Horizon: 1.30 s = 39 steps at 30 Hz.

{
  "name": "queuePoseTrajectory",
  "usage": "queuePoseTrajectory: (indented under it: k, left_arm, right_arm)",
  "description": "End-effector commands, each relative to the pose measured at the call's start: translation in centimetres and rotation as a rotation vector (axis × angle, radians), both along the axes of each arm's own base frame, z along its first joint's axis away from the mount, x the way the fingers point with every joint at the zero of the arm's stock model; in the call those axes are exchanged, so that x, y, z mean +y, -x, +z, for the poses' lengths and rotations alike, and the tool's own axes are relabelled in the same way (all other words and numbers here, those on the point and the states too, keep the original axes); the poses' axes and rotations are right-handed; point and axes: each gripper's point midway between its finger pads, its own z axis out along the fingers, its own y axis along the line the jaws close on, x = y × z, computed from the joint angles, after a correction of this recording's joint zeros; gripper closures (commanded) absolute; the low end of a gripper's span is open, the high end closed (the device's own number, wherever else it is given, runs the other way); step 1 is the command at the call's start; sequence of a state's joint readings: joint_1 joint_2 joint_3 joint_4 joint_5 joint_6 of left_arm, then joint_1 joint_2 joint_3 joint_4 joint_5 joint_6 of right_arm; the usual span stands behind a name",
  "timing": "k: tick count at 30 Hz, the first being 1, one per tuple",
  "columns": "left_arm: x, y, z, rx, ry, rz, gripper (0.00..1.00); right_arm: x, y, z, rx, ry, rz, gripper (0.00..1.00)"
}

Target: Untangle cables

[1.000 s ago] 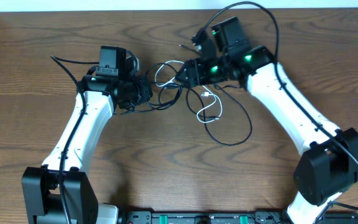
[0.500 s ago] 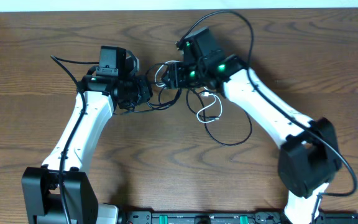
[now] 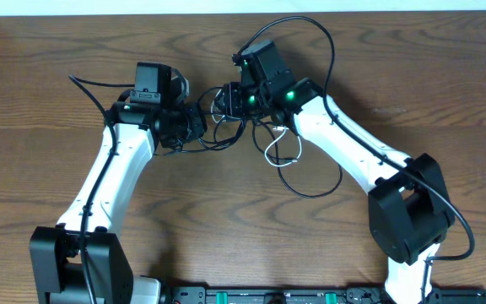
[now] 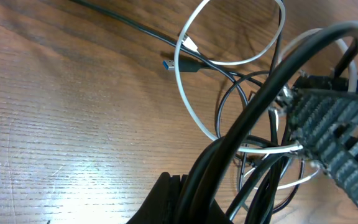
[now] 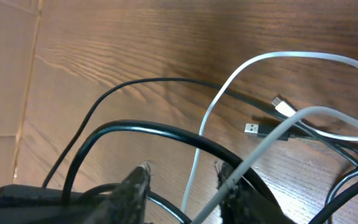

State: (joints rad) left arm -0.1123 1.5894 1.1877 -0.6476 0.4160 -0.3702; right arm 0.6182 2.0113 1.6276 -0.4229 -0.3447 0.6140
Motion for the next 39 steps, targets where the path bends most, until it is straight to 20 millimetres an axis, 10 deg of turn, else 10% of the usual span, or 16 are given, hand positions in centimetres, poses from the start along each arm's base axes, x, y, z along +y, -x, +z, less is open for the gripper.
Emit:
queuePoseTrajectory:
  k: [1, 8, 17, 25, 39]
  left_arm:
    - [0.1, -0.1, 0.1, 0.002, 0.003, 0.008, 0.92]
    - [0.1, 0.0, 0.0, 0.01, 0.003, 0.008, 0.92]
    - [0.1, 0.0, 0.0, 0.009, 0.002, 0.008, 0.92]
    - [0.1, 0.0, 0.0, 0.009, 0.002, 0.008, 0.92]
    - [0.3, 0.0, 0.0, 0.008, -0.008, 0.012, 0.92]
  right_arm:
    - [0.5, 0.0, -0.9, -0.006, 0.026, -0.004, 0.71]
    - [1.0, 0.3, -2.5, -0.021, 0.058, 0.052, 0.99]
    - [-2.7, -1.4, 7.3, -0.217, -0.06, 0.093, 0.99]
    - [-11.1, -0.7, 20.1, -0.382, -0.27, 0.079, 0.99]
    - [-26.7, 0.3, 30.6, -0.611, -0.35, -0.163, 0.99]
